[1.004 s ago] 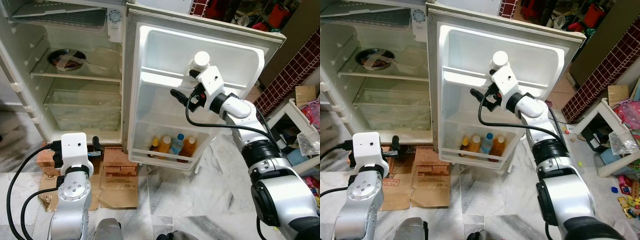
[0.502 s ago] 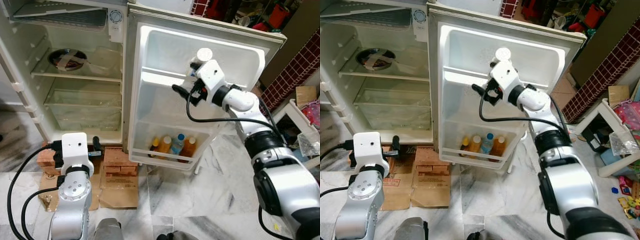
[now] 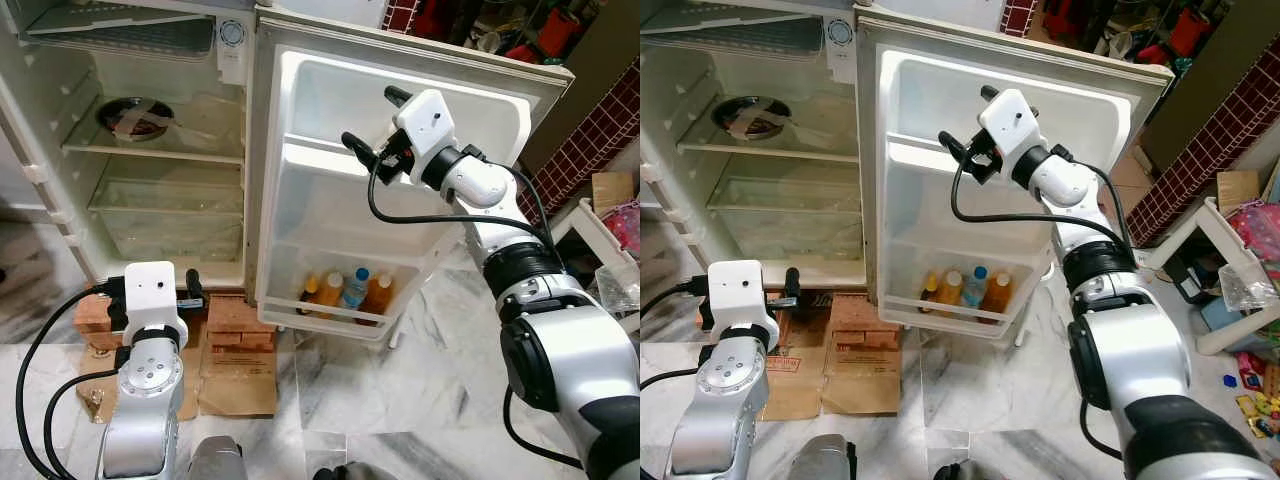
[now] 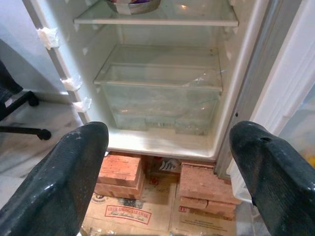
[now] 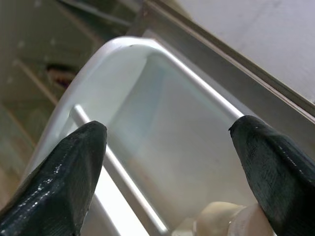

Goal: Restocking fridge

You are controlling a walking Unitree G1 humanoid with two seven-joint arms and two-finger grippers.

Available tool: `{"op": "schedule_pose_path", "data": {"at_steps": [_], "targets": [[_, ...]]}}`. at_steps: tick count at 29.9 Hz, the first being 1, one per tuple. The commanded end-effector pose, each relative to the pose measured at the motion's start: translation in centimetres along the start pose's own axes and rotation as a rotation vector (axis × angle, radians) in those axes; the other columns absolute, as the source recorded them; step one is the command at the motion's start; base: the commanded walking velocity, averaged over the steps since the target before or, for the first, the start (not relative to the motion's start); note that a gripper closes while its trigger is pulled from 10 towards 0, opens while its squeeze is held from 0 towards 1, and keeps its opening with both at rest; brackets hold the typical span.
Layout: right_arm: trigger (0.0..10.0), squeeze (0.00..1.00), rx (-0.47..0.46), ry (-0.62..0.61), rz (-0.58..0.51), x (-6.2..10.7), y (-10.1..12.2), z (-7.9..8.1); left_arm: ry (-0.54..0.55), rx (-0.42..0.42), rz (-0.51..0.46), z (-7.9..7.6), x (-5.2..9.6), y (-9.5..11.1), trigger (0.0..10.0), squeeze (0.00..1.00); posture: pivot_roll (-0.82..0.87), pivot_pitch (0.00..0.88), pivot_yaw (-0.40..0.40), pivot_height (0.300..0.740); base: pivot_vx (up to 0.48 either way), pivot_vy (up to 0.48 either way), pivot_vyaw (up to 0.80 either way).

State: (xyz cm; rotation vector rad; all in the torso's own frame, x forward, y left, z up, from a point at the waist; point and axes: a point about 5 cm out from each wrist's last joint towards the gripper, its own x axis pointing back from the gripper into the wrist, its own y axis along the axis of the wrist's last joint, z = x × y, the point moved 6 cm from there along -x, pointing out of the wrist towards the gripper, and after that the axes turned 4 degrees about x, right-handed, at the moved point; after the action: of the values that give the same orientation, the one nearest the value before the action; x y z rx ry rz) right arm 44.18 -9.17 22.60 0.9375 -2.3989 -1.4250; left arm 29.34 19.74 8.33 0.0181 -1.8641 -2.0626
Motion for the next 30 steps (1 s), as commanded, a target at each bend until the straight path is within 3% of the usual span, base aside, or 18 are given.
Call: {"op": "schedule_pose_path", "data": {"at_steps": [1,6,7,8,12,13,15,19,23,24,26,28,30], "targets": [[10.0,0.34,-0.035,-0.08,-0.015,0.2,0.1,-1.4,-0.012,0.0,-0.003,-0.4,-0.1,0.1,10.0,0.0,0.21,0.004,-0.142,0.74,0.0,0.0,0.0],[10.0,0.33,-0.013,-0.13,-0.109,0.5,1.6,-1.8,-0.007,-0.002,-0.008,-0.2,-0.2,0.3,10.0,0.0,0.21,0.006,-0.142,0.74,0.0,0.0,0.0],[10.0,0.29,-0.008,-0.125,-0.127,0.6,1.9,-1.7,-0.005,-0.002,-0.008,-0.1,-0.1,0.2,10.0,0.0,0.21,0.006,-0.142,0.74,0.0,0.0,0.0],[10.0,0.11,-0.005,-0.117,-0.176,0.7,2.7,-1.6,-0.005,-0.003,-0.005,-0.1,-0.1,0.1,10.0,0.0,0.2,0.007,-0.14,0.74,0.0,0.0,0.0],[10.0,0.07,0.018,-0.167,-0.252,1.2,4.3,-2.6,-0.011,-0.003,-0.005,-0.4,-0.1,0.0,10.0,0.0,0.2,0.006,-0.139,0.74,0.0,0.0,0.0],[10.0,0.06,0.031,-0.227,-0.257,1.5,4.7,-3.7,-0.015,-0.002,-0.007,-0.6,-0.1,0.1,10.0,0.0,0.19,0.005,-0.138,0.74,0.0,0.0,0.0],[10.0,0.03,0.044,-0.319,-0.235,2.2,4.5,-5.2,-0.021,0.001,-0.009,-0.8,-0.2,0.2,10.0,0.0,0.19,0.001,-0.141,0.74,0.0,0.0,0.0],[10.0,0.0,0.014,-0.358,-0.186,3.3,2.8,-5.3,-0.021,0.002,-0.01,-0.8,-0.3,0.2,10.0,0.0,0.19,0.0,-0.144,0.74,0.0,0.0,0.0],[10.0,0.0,-0.075,-0.338,-0.12,6.1,-0.6,-2.7,-0.013,0.008,-0.009,-0.6,-0.2,0.1,10.0,0.0,0.18,0.002,-0.15,0.74,0.0,0.0,0.0],[10.0,0.0,-0.075,-0.338,-0.12,6.1,-0.6,-2.7,-0.013,0.008,-0.009,-0.6,-0.2,0.1,10.0,0.0,0.18,0.002,-0.15,0.74,0.0,0.0,0.0],[10.0,0.0,-0.116,-0.36,-0.084,8.4,-1.9,-1.3,-0.014,0.01,-0.007,-0.6,-0.1,0.0,10.0,0.0,0.17,0.003,-0.148,0.74,0.0,0.0,0.0],[10.0,0.0,-0.138,-0.374,-0.062,9.2,-2.2,-1.0,-0.015,0.01,-0.007,-0.7,-0.1,0.0,10.0,0.0,0.17,0.002,-0.148,0.74,0.0,0.0,0.0],[10.0,0.0,-0.17,-0.356,0.018,10.0,-3.7,0.7,-0.021,0.01,-0.004,-0.9,-0.2,-0.1,10.0,0.0,0.16,0.003,-0.143,0.74,0.0,0.0,0.0]]}}
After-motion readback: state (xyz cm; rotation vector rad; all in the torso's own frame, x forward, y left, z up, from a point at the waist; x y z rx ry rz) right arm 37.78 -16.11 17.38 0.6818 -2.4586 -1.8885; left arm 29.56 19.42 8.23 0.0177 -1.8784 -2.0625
